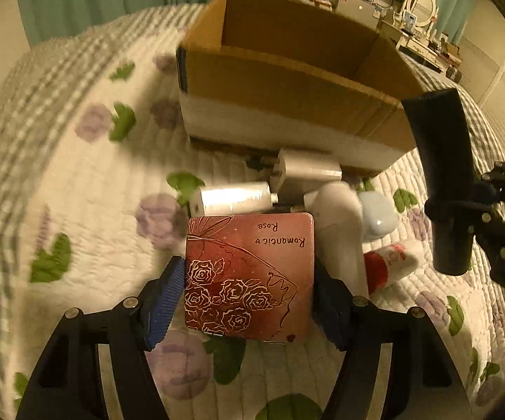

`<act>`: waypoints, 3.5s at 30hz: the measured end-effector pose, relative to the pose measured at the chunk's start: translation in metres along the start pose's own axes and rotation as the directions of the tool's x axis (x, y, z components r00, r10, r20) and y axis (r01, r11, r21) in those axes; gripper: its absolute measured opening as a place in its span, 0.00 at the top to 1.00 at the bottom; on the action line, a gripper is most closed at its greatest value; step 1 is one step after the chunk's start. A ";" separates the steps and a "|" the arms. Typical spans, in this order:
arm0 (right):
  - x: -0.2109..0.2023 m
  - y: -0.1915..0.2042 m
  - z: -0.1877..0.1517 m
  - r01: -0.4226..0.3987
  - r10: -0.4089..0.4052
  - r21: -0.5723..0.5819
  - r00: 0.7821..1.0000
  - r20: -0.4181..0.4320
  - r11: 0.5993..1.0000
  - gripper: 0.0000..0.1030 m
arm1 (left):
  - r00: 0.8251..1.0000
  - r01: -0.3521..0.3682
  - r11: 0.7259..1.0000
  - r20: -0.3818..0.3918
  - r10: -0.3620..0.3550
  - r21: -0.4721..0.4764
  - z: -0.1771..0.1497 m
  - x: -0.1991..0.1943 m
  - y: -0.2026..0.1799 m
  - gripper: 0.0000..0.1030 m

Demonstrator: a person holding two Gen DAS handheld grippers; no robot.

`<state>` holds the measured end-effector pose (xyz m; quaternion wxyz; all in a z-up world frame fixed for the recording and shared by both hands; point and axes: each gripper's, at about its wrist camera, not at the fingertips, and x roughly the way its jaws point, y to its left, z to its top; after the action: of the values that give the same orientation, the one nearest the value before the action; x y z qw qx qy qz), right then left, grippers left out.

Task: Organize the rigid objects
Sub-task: 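Grasp the pink rose-print card box with the left tool while right carries the remote to the cardboard box, then release the card box into the cardboard box with left while right drops the remote in, then grasp the white bottle with red cap with the right tool, then grasp the grey charger with the left tool while right lifts the bottle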

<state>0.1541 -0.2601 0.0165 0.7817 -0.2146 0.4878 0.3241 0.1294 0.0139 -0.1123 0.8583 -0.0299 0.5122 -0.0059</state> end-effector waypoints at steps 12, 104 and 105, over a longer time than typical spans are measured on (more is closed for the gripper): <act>-0.085 -0.038 0.081 0.090 -0.104 0.097 0.984 0.146 0.991 0.82 | 0.971 -0.053 0.995 0.235 0.031 0.087 0.095 -0.068 -0.024 0.32; 0.024 -0.026 -0.077 0.145 -0.224 0.559 0.972 0.076 0.816 0.25 | 0.993 -0.106 0.994 -0.059 0.106 0.010 -0.005 0.048 -0.035 0.53; 0.022 -0.025 -0.077 0.146 -0.227 0.558 0.971 0.078 0.817 0.25 | 0.994 -0.098 0.995 -0.054 0.099 0.017 -0.008 0.044 -0.036 0.54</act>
<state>0.1310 -0.3214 -0.0364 0.8707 -0.0051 0.4801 0.1068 0.1445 -0.0242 -0.1527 0.8434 0.0019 0.5364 0.0320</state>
